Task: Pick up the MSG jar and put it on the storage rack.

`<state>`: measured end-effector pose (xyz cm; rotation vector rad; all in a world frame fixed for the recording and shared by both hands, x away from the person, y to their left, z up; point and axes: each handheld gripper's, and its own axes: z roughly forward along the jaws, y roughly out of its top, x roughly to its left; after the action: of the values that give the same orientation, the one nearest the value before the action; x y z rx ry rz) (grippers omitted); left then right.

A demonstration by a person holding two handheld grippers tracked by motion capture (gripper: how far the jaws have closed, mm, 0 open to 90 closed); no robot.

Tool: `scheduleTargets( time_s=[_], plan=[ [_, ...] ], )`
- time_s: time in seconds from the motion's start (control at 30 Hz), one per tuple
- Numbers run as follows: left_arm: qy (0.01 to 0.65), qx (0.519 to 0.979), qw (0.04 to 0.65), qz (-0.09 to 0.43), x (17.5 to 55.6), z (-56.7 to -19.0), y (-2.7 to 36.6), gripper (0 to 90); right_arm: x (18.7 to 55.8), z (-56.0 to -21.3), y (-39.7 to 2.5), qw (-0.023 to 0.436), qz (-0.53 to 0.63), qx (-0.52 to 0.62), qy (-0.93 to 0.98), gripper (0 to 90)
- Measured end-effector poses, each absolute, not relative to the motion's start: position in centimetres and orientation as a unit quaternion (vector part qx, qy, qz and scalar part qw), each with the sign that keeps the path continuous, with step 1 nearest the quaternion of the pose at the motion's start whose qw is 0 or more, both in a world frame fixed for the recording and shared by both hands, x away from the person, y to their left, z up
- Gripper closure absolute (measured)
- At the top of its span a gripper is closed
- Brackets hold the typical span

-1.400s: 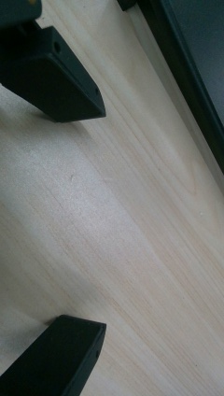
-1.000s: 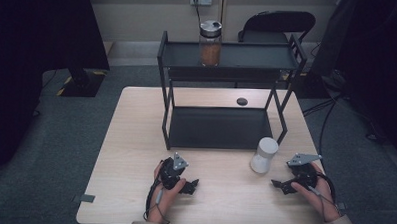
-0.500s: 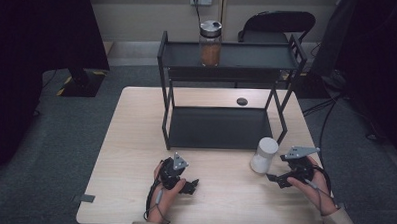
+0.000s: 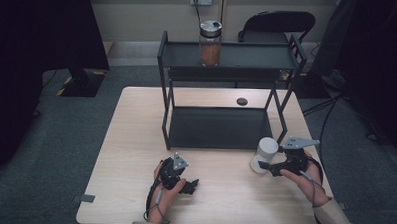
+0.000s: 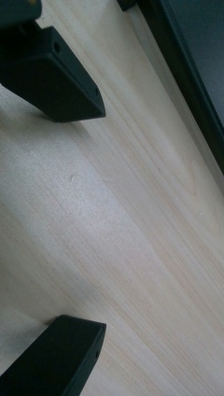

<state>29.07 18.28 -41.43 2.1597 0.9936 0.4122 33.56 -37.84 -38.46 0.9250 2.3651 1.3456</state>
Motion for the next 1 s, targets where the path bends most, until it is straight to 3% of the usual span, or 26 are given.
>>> scheduleTargets(
  time_s=[0.3,0.6,1.0],
  plan=[
    [0.385,0.836,0.356,0.160,29.1,-41.4,18.3,0.0,34.6,-39.4,-37.4,0.127,0.486,0.304,0.809,31.9],
    [0.385,0.836,0.356,0.160,29.1,-41.4,18.3,0.0,35.4,-38.6,-36.6,0.130,0.480,0.302,0.813,33.5],
    [0.385,0.836,0.356,0.160,29.1,-41.4,18.3,0.0,38.0,-35.0,-33.9,0.132,0.488,0.286,0.814,34.1]
  ],
)
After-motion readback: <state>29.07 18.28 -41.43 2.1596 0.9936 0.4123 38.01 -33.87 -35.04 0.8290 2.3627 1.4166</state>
